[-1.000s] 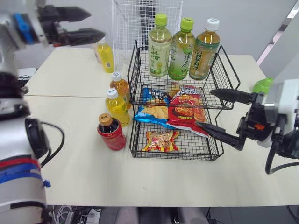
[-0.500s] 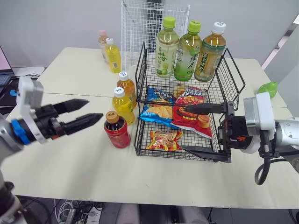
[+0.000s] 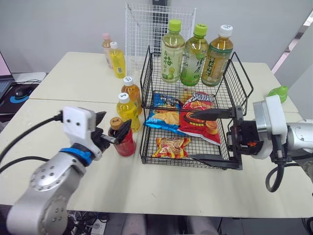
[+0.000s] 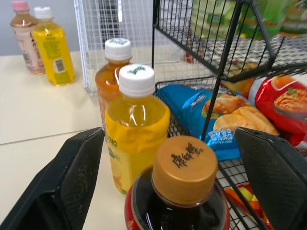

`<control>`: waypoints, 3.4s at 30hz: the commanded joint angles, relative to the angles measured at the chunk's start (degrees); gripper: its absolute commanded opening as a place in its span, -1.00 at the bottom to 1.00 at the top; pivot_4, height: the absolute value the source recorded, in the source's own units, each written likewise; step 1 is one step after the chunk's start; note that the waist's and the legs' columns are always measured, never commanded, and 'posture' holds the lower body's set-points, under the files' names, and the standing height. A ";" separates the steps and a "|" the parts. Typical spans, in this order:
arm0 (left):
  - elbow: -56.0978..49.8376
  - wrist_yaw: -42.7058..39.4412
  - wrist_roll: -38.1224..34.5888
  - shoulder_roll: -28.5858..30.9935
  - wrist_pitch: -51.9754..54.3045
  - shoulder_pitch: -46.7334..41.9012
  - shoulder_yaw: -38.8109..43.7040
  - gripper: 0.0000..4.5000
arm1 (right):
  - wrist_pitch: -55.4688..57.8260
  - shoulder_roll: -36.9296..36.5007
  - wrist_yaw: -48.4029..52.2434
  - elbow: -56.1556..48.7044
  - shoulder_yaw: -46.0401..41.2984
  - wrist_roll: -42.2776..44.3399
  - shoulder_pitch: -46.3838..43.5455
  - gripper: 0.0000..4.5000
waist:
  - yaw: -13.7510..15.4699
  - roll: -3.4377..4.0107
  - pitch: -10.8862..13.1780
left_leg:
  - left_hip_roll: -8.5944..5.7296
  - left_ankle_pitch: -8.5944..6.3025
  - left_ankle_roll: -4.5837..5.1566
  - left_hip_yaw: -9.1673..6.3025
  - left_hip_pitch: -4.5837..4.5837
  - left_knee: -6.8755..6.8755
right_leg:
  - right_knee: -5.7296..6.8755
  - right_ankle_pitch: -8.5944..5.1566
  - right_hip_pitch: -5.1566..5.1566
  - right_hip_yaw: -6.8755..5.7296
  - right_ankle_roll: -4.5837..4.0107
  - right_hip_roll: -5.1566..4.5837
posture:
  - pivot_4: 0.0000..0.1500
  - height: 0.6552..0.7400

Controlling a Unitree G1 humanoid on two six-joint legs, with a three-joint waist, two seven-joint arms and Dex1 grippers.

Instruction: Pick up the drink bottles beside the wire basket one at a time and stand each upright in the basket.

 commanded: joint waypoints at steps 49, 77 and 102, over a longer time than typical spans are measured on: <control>71.83 -52.02 -18.65 24.59 -5.41 -84.73 -25.37 -0.40 | 8.29 -0.80 -14.45 -3.20 -12.25 1.28 3.97 1.00 | 0.61 -0.31 0.32 | 0.00 -0.05 -0.08 -0.06 -1.00 -0.77 | -0.74 -0.05 -0.95 -0.32 -0.14 0.03 | 1.00 0.91; 101.53 -59.61 9.34 -7.22 -36.90 -90.35 -30.72 -0.40 | 15.23 -13.41 -14.95 -3.09 -51.39 21.92 20.79 1.00 | -0.32 0.24 0.31 | -0.15 -0.05 -0.04 0.03 -1.04 -0.75 | -0.77 -0.04 -0.91 -0.15 -0.11 0.04 | 1.00 0.91; 99.31 -74.89 7.11 0.17 -24.57 -92.08 -24.14 1.00 | 12.09 -13.83 -15.80 -2.45 -47.21 19.82 19.97 1.00 | -0.37 0.28 0.29 | -0.12 -0.04 -0.06 0.02 -1.03 -0.74 | -0.73 -0.04 -0.90 -0.17 -0.11 0.04 | 1.00 0.91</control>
